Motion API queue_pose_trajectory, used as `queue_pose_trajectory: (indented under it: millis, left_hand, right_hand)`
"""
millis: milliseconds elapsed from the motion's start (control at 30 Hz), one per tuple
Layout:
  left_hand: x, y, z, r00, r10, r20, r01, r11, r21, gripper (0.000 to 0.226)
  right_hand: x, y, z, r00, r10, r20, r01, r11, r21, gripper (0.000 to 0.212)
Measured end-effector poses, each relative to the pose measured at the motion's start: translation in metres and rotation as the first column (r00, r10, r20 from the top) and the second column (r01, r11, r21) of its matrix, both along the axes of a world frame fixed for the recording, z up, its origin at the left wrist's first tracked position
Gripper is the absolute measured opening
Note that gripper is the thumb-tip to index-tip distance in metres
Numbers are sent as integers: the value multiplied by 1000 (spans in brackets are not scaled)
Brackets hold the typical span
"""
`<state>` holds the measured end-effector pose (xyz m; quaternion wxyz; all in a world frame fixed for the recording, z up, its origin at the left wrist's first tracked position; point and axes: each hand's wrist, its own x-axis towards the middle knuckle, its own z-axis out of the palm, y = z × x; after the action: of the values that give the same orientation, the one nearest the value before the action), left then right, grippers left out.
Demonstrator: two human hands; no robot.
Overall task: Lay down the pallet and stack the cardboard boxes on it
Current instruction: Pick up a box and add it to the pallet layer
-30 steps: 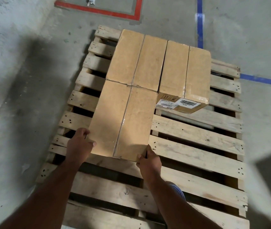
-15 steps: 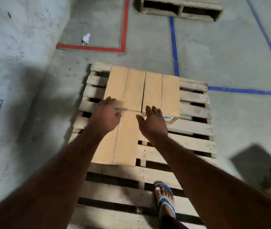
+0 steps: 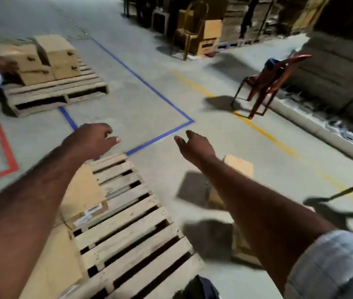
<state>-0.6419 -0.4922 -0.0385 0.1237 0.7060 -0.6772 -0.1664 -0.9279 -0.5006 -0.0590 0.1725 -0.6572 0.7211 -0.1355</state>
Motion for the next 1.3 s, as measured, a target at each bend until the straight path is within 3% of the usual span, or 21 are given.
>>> queue_pose_trajectory:
  millis: [200, 400, 567, 667, 767, 867, 900, 1033, 1167, 1300]
  left_hand:
    - [-234, -31, 21, 953, -301, -29, 300, 954, -10, 41]
    - [-460, -53, -56, 876, -478, -58, 480, 855, 197, 40]
    - [-639, -69, -150, 778, -620, -102, 605, 694, 390, 43]
    - [-717, -76, -215, 746, -659, -101, 617, 625, 478, 48]
    - [-764, -77, -280, 736, -672, -85, 597, 585, 549, 55]
    - [-788, -78, -339, 757, -652, -35, 550, 608, 572, 61]
    - [-791, -80, -356, 772, -635, -31, 535, 623, 571, 63]
    - [-791, -92, -407, 832, -545, -107, 492, 634, 597, 75]
    - [-800, -96, -426, 846, -491, -208, 497, 584, 642, 62]
    - [-809, -100, -400, 874, -432, -223, 468, 623, 626, 65]
  right_hand:
    - [-232, 33, 7, 932, -355, 78, 353, 935, 38, 60]
    - [-445, 75, -77, 726, -675, 132, 638, 732, 239, 65]
    - [-545, 126, -188, 365, -920, 140, 751, 380, 540, 50]
    - [-556, 138, -251, 110, -968, 225, 633, 243, 735, 21]
    - [-554, 135, -313, -163, -949, 270, 530, 147, 835, 11]
    - [-553, 128, -362, -371, -902, 220, 498, 6, 867, 47]
    - [-552, 126, -373, -423, -886, 190, 458, -28, 889, 51]
    - [-553, 122, -392, -402, -899, 172, 361, 17, 932, 21]
    - [-556, 121, -402, -479, -859, 181, 377, -15, 926, 18]
    - [-566, 122, -382, -562, -796, 226, 448, -63, 892, 31]
